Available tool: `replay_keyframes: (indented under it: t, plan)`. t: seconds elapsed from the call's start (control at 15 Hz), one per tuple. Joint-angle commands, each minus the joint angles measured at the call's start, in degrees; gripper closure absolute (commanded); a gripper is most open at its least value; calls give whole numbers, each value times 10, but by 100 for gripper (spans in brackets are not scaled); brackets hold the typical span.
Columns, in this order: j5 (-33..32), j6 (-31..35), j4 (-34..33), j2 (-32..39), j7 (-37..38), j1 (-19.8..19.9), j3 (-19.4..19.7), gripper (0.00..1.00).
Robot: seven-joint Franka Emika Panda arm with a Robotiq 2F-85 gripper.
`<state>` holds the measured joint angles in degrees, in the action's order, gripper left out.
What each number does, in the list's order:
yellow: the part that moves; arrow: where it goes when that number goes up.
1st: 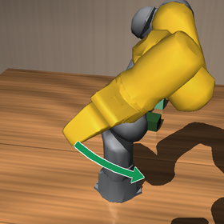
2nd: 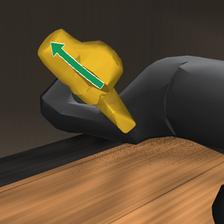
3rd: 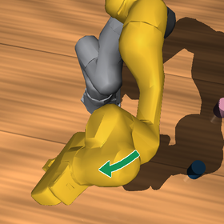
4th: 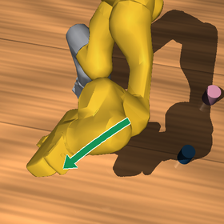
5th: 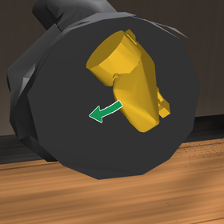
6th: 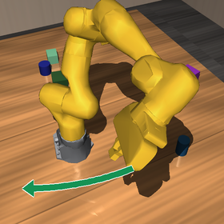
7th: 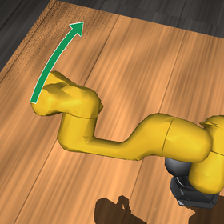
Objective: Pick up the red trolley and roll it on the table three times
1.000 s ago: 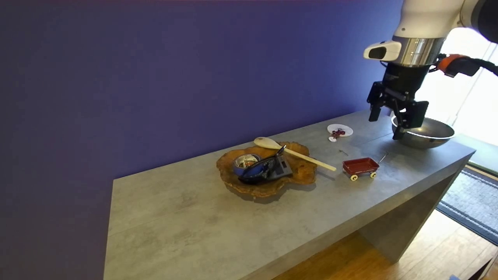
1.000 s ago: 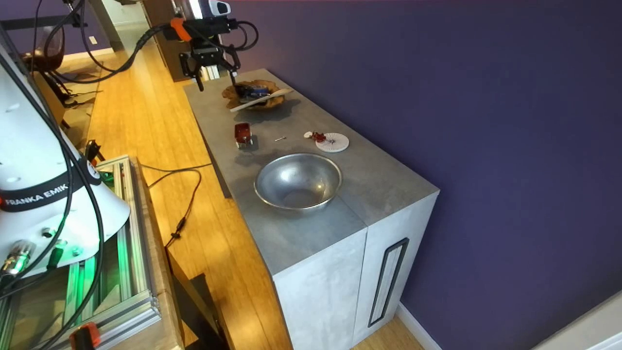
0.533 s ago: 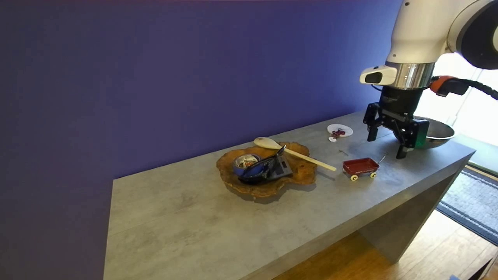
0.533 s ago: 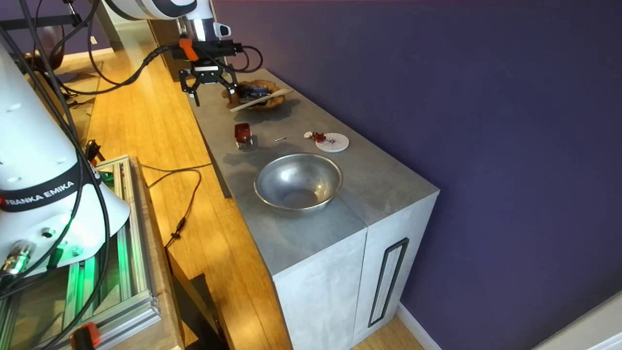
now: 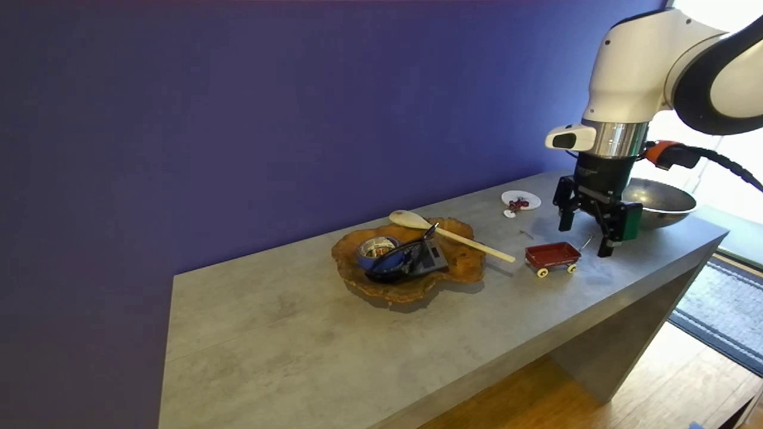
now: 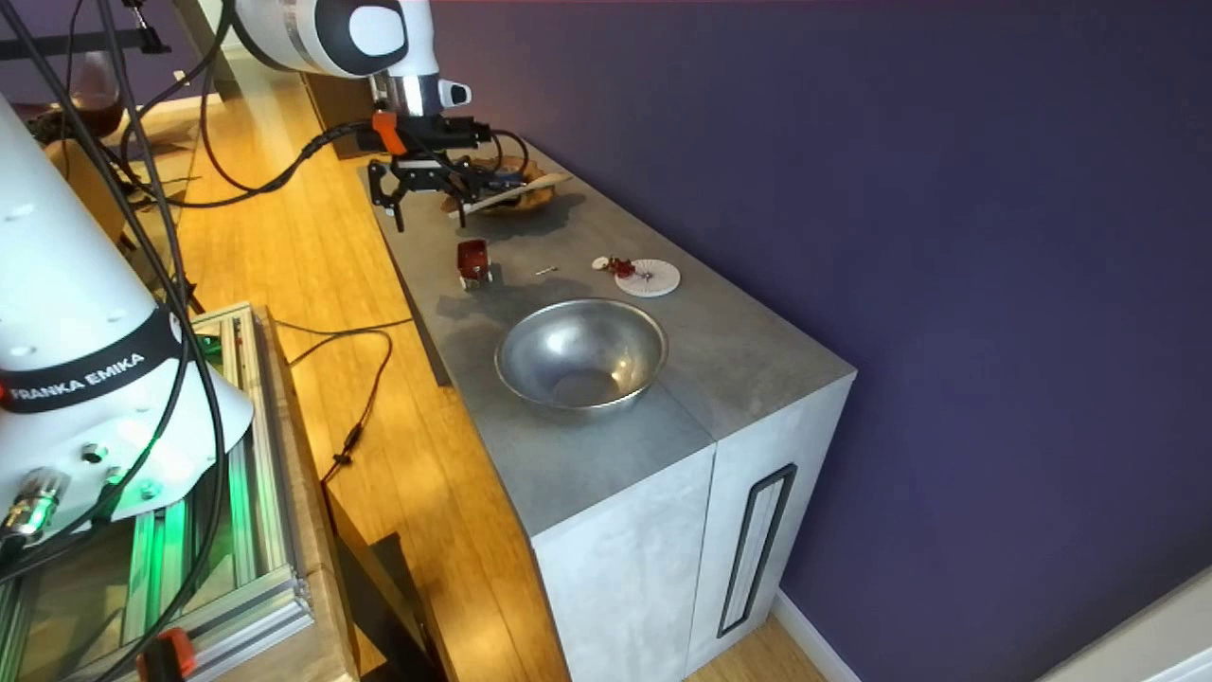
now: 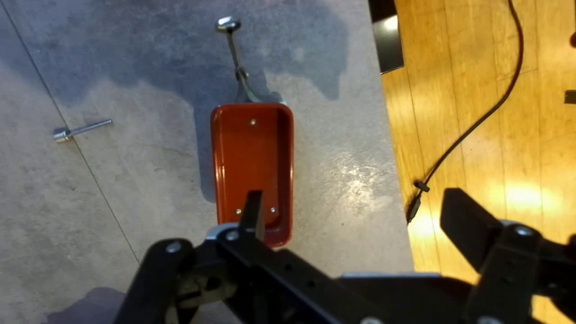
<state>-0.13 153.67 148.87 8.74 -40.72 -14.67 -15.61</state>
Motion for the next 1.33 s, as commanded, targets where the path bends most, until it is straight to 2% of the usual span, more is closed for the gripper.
replay_keyframes:
  t: [0.0, 0.53, 1.27]
  plan:
    - [-7, 49, -12, 41, 0, 25, -8, 0]
    - [-48, 131, -20, 94, 8, 53, -10, 0]
    - [-148, 167, -46, 138, 52, 41, 21, 0]
